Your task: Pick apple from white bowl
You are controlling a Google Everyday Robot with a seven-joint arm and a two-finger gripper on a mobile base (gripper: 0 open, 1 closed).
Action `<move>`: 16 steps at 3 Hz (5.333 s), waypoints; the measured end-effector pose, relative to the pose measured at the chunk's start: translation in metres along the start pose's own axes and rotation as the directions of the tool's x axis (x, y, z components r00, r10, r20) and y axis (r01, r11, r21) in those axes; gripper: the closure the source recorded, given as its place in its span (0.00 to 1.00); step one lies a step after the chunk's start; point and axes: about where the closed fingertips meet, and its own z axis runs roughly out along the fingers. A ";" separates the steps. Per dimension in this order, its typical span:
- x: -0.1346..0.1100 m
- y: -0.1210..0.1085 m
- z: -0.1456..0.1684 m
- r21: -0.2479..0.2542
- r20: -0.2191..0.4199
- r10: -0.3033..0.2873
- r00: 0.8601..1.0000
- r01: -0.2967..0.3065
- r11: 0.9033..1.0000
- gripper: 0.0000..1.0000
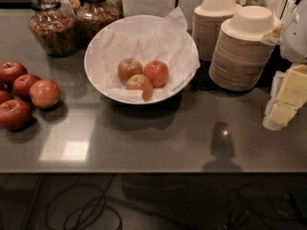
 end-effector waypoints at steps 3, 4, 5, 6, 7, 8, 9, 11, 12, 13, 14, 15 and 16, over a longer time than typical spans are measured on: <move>-0.028 -0.018 0.003 0.010 0.041 -0.057 0.998 0.057 0.998 0.00; -0.029 -0.019 0.003 0.012 0.043 -0.058 0.997 0.058 0.998 0.00; -0.029 -0.026 0.011 0.034 0.062 -0.024 0.998 0.022 0.999 0.00; -0.068 -0.047 0.023 0.053 0.222 0.015 0.975 -0.027 0.998 0.00; -0.121 -0.062 0.025 0.016 0.401 0.024 0.916 -0.033 0.999 0.00; -0.129 -0.060 0.023 0.005 0.427 0.028 0.904 -0.033 0.999 0.00; -0.129 -0.060 0.023 0.006 0.424 0.028 0.905 -0.033 0.999 0.00; -0.187 -0.071 0.055 -0.045 0.569 0.114 0.814 -0.108 0.993 0.00; -0.232 -0.080 0.070 -0.082 0.617 0.130 0.776 -0.102 0.991 0.00; -0.266 -0.082 0.087 -0.103 0.613 0.126 0.780 -0.080 0.992 0.00; -0.281 -0.082 0.111 -0.128 0.585 0.141 0.799 -0.080 0.989 0.00; -0.289 -0.084 0.134 -0.152 0.558 0.162 0.814 -0.092 0.984 0.00; -0.293 -0.087 0.150 -0.171 0.539 0.183 0.822 -0.106 0.980 0.00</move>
Offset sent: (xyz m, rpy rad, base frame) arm 0.0229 0.0218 0.0042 -0.0042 -0.0397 0.0850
